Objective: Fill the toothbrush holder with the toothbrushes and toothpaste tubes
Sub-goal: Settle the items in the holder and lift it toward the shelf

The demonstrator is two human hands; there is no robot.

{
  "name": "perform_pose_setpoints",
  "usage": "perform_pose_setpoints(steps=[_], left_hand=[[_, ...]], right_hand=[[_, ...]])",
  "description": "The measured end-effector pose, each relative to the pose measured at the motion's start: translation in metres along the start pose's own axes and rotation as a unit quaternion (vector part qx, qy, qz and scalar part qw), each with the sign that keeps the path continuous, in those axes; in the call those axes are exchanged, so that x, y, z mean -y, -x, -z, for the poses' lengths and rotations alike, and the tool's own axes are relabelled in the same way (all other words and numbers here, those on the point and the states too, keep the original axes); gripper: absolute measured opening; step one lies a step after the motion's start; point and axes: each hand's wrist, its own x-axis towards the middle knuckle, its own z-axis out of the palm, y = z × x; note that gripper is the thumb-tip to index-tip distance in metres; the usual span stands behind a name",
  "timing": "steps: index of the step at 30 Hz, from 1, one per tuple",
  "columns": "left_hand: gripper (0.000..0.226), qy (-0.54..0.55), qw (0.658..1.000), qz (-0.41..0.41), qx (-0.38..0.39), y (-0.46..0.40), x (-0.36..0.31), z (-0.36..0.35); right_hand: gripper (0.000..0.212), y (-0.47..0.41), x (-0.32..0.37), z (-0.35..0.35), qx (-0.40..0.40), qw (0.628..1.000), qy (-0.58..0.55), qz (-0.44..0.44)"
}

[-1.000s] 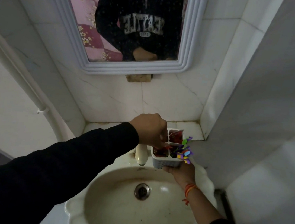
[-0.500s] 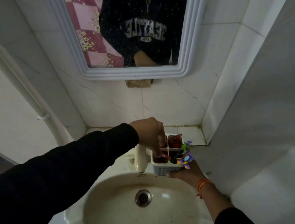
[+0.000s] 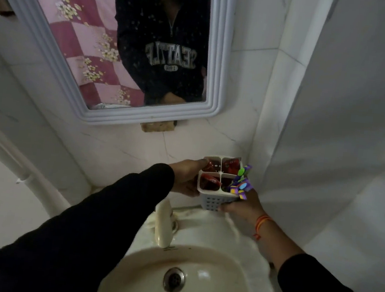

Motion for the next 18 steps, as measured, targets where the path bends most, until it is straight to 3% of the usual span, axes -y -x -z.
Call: perform_pose_setpoints(steps=[6,11,18], left_hand=[[0.054,0.145,0.989,0.002,-0.015,-0.029,-0.014,-0.038],[0.035,0.129,0.99,-0.033,-0.041,-0.04,-0.018,-0.055],[0.035,0.186,0.98,-0.05,-0.058,-0.041,-0.015,-0.053]], right_hand=[[0.068,-0.021,-0.021,0.009,-0.025,0.997,-0.011,-0.076],[0.058,-0.026,-0.033,0.01,-0.054,0.995,-0.007,-0.084],[0.063,-0.014,-0.027,0.001,-0.113,0.989,0.035,-0.094]])
